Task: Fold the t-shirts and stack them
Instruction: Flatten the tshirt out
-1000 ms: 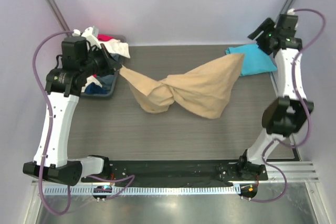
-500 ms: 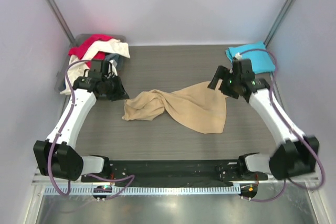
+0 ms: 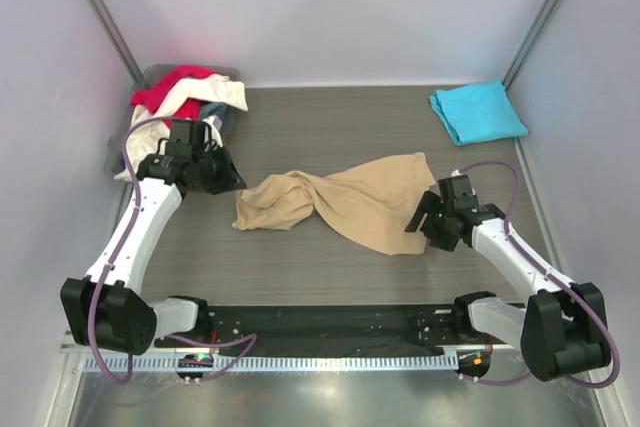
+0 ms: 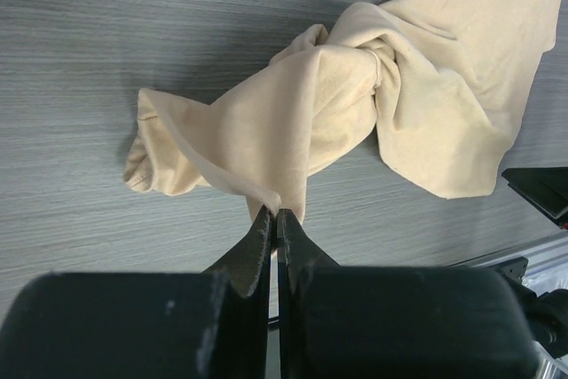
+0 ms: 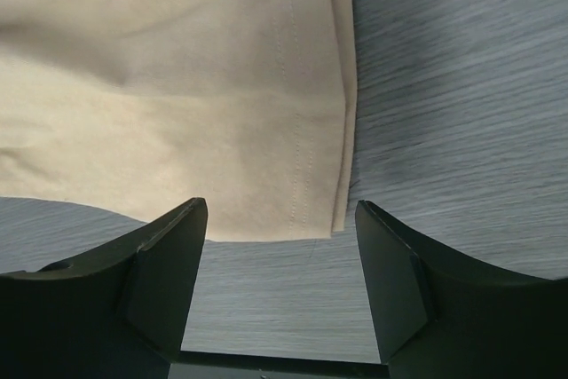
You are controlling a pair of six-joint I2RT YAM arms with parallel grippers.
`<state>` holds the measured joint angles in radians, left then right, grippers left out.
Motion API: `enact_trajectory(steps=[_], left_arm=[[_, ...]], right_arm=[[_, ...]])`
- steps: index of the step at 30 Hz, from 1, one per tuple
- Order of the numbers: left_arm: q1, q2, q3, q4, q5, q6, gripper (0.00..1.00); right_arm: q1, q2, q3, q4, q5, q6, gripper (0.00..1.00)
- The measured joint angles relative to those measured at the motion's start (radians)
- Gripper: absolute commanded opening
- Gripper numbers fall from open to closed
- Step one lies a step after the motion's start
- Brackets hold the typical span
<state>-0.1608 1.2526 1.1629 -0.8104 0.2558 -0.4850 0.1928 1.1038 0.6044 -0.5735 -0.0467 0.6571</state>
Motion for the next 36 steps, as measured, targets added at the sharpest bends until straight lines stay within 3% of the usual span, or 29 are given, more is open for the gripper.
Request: enact_trajectory(steps=[6, 8, 9, 12, 16, 19, 22, 26, 30, 31, 32, 33, 34, 36], left_arm=[[0.0, -0.018, -0.027, 0.008, -0.001, 0.0, 0.0], [0.0, -0.018, -0.029, 0.009, -0.001, 0.0, 0.0], [0.0, -0.018, -0.029, 0.01, -0.001, 0.0, 0.0], [0.0, -0.018, -0.029, 0.01, -0.001, 0.001, 0.0], [0.0, -0.022, -0.029, 0.01, -0.002, 0.005, 0.0], [0.0, -0.032, -0.025, 0.003, -0.009, 0.016, 0.0], [0.0, -0.047, -0.005, -0.015, -0.02, 0.027, 0.0], [0.0, -0.081, 0.019, -0.019, -0.021, 0.031, 0.0], [0.0, -0.097, 0.032, -0.022, -0.021, 0.031, 0.0], [0.0, -0.097, 0.032, -0.024, -0.021, 0.031, 0.0], [0.0, -0.097, 0.033, -0.027, -0.021, 0.031, 0.0], [0.0, -0.097, 0.033, -0.032, -0.021, 0.031, 0.0], [0.0, -0.097, 0.034, -0.038, -0.021, 0.031, 0.0], [0.0, -0.1, 0.034, -0.048, -0.02, 0.031, 0.0]], right_arm=[[0.018, 0.007, -0.095, 0.062, -0.018, 0.03, 0.62], [0.023, 0.01, -0.104, 0.085, -0.024, 0.034, 0.51], [0.026, 0.014, -0.109, 0.1, -0.027, 0.037, 0.32], [0.03, 0.018, -0.122, 0.116, -0.042, 0.043, 0.01], [0.031, 0.007, -0.106, 0.104, -0.074, 0.058, 0.01], [0.031, -0.037, 0.011, 0.014, -0.093, 0.074, 0.01], [0.031, -0.064, 0.305, -0.081, -0.078, 0.084, 0.01], [0.031, -0.029, 0.715, -0.072, -0.026, 0.082, 0.01], [0.011, 0.167, 1.063, -0.071, 0.064, 0.075, 0.01], [0.001, 0.24, 1.142, -0.06, 0.085, 0.072, 0.17], [-0.013, 0.322, 1.218, -0.065, 0.098, 0.067, 0.51], [-0.028, 0.411, 1.295, -0.049, 0.109, 0.064, 0.94], [-0.047, 0.518, 1.382, -0.055, 0.109, 0.055, 1.0], [-0.081, 0.746, 1.578, -0.08, 0.103, 0.035, 1.0]])
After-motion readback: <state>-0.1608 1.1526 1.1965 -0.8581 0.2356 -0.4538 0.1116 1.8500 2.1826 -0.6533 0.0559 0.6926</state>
